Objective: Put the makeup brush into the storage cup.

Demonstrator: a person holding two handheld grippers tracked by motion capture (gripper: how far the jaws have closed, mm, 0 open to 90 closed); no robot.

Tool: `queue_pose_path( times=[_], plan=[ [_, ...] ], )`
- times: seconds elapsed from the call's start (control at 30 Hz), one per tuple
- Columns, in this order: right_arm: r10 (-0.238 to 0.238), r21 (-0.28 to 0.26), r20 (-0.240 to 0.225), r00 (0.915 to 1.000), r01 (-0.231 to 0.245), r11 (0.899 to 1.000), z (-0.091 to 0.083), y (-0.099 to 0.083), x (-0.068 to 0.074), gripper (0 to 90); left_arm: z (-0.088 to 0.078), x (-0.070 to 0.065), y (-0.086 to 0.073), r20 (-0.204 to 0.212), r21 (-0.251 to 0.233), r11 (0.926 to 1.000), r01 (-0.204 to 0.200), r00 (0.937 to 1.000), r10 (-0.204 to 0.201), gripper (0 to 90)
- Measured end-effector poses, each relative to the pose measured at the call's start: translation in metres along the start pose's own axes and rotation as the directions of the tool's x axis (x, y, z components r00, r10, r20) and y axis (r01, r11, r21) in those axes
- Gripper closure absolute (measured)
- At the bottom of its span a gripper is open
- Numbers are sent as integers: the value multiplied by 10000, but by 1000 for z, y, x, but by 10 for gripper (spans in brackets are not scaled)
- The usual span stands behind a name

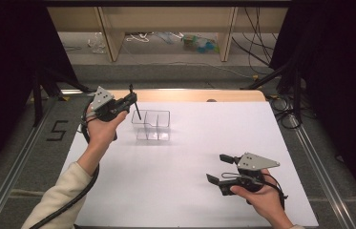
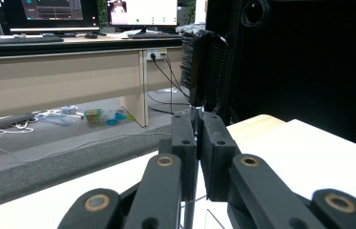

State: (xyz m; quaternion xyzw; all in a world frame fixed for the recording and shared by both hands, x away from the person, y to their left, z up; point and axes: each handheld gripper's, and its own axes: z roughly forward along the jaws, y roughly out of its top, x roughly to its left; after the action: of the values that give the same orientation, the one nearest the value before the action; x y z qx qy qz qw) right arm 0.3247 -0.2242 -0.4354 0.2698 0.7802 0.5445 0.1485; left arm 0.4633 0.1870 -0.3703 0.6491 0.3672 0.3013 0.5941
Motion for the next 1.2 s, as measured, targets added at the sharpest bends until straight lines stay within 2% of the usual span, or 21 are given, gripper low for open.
queue_pose_path(
  times=[0.4,0.5,0.7,0.77,0.83,0.93,1.07,1.2],
  plan=[
    [26,18,-7,10000,-26,10000,0,0,0,175,1,1,-2,-25,52,10000,-7,10000,8,850],
    [29,31,-11,10000,-29,10000,0,0,0,175,1,0,-3,-43,71,9999,102,9999,-102,849],
    [33,38,-12,10000,-33,10000,0,0,0,175,2,1,-4,-60,85,10000,14,10000,-13,849],
    [40,35,-21,10000,-40,10000,0,0,0,175,2,1,-4,-60,75,9999,123,9999,-123,849],
    [46,25,-29,10000,-46,10000,0,0,0,175,2,2,-5,-73,128,9999,8,10000,-7,849],
    [8,243,17,10000,-9,9997,-1,0,0,175,3,2,-6,-88,173,9998,25,10000,-23,849],
    [15,170,-7,10000,-15,9999,-1,0,0,175,3,1,-7,-83,186,9998,107,9999,-106,849],
    [16,235,5,10000,-16,9997,-1,0,0,175,4,2,-8,-66,219,9998,21,10000,-19,849]
  ],
)
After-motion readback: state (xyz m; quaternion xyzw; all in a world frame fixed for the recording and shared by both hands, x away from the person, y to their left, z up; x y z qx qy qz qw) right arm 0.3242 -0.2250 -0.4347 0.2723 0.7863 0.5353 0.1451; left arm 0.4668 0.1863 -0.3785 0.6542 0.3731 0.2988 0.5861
